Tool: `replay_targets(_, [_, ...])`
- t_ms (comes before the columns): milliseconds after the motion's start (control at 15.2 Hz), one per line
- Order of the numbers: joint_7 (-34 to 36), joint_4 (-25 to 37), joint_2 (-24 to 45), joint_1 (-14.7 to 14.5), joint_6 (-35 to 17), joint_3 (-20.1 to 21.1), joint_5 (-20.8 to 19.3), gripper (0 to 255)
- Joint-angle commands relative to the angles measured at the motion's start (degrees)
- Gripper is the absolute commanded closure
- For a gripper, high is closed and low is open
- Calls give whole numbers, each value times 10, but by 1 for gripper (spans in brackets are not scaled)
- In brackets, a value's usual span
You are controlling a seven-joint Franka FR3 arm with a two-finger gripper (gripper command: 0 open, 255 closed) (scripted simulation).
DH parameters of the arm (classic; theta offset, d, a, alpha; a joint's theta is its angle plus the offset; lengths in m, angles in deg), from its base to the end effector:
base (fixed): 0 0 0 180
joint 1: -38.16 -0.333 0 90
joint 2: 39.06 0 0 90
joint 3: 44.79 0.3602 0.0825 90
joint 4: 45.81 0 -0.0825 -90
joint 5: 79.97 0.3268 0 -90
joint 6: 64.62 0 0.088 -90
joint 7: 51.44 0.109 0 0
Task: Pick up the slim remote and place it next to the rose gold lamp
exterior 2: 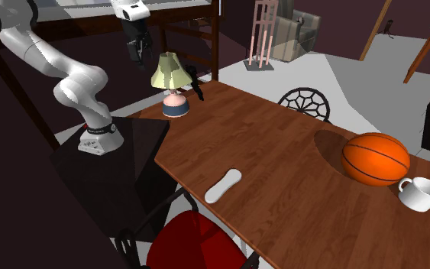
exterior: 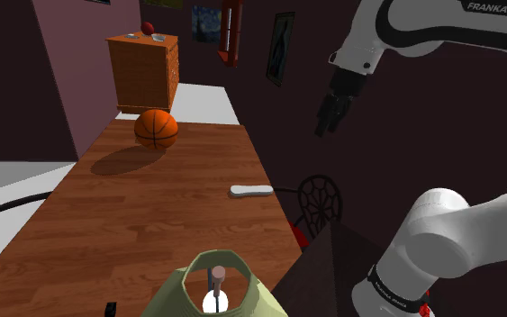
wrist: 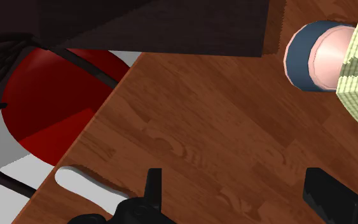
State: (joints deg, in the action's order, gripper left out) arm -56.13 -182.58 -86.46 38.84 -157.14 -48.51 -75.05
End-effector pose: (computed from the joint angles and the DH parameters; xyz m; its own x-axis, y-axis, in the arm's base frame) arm 0.2101 -0.0165 0.6199 0.9978 0.0191 0.0642 0.0272 -0.9913 -0.1284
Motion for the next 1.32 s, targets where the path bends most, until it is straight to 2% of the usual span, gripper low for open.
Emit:
replay_targets(0, [0, 0, 0, 0, 0, 0, 0, 0])
replay_targets(660, [-154, -63, 124, -11, -174, -73, -50, 0])
replay_targets(1254, [-296, -45, 306, -33, -328, -136, -52, 0])
